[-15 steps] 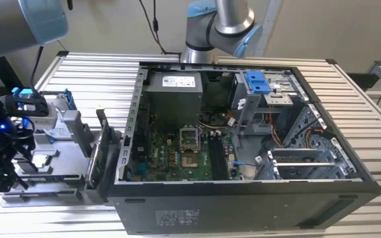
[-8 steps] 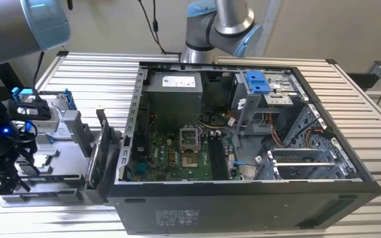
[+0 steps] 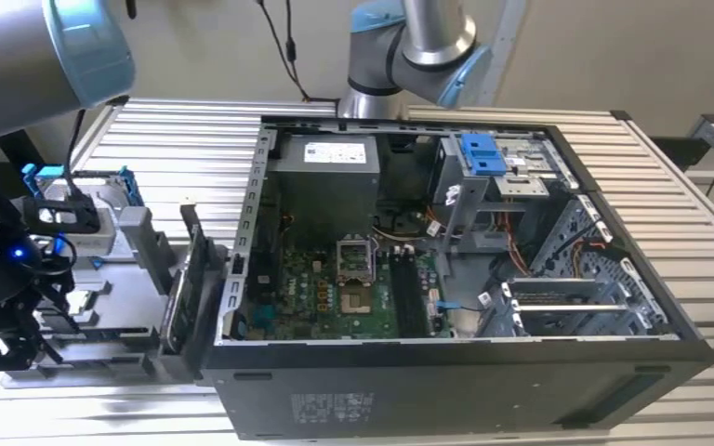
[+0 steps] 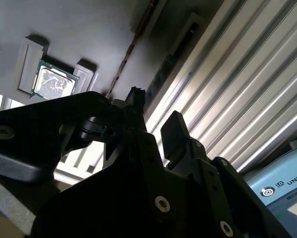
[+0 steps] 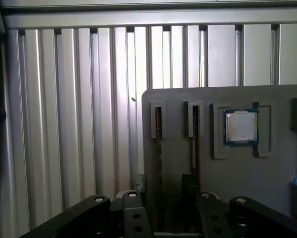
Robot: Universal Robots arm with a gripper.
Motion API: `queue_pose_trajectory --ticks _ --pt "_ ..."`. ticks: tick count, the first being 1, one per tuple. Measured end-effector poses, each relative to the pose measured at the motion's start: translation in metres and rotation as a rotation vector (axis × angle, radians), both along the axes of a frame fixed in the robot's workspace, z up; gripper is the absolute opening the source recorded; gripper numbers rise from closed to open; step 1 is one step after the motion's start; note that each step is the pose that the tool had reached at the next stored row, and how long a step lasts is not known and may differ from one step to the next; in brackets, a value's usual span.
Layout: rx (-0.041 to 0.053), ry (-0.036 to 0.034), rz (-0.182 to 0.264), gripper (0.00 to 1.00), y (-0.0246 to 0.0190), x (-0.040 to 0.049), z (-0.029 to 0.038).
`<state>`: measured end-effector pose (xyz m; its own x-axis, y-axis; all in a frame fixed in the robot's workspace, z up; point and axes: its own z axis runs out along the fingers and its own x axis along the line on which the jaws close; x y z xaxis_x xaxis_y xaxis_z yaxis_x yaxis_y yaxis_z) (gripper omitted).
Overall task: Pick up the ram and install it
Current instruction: 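Pick up the ram and move it above insertion slot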
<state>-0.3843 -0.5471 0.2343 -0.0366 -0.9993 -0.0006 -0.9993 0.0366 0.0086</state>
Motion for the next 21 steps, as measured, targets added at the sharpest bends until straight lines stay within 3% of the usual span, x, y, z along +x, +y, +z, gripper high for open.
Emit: queue_pose_trajectory --ticks 12,21 --pt "-0.0002 -0.0278 0.002 0.42 0.0000 -0.0044 -0.0164" --pt "-0.0002 -0.0339 0.003 0.42 0.0000 -0.0072 -0.0261"
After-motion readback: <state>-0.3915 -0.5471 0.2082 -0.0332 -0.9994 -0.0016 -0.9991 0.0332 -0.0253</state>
